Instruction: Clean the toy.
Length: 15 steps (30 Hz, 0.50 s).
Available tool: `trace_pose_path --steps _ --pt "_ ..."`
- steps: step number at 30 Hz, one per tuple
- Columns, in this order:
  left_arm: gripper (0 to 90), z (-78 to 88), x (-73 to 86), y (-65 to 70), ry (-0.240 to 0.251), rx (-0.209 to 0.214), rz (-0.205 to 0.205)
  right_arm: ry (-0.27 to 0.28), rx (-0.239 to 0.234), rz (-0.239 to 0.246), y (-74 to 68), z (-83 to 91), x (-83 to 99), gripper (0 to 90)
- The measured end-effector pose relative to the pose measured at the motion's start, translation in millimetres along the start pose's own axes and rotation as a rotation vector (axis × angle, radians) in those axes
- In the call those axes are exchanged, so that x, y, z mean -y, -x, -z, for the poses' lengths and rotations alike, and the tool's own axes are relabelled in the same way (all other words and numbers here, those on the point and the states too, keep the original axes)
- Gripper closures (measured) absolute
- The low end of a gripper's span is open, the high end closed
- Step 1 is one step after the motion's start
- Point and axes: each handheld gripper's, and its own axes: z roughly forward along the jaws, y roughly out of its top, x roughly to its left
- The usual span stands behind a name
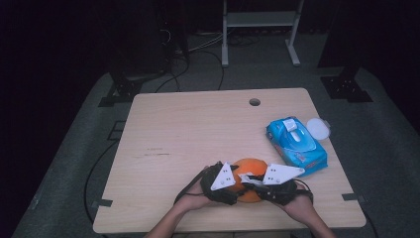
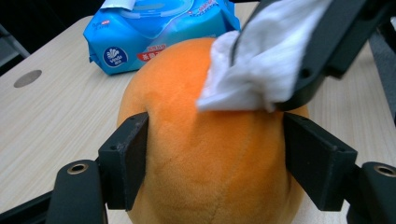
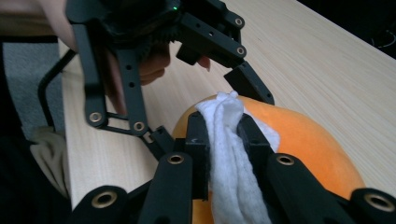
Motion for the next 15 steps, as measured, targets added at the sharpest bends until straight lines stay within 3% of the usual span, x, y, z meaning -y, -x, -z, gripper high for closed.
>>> trace_pose_path --steps 3,8,11,15 --pt "27.5 0.7 1.2 -1.4 0.004 0.005 0.006 0.001 0.015 -0.02 5.3 3.0 2.4 77.0" --pt "27.4 0.8 3.1 -2.9 0.007 0.013 0.019 -0.01 0.091 -0.072 24.8 15.5 15.5 77.0" --pt "27.4 0.0 2.9 -3.0 0.01 0.018 0.022 0.0 0.085 -0.13 34.5 19.2 24.8 76.9" --pt "26.9 0.8 4.4 -3.5 0.001 0.026 0.023 -0.001 0.082 -0.1 26.8 16.6 19.7 76.9"
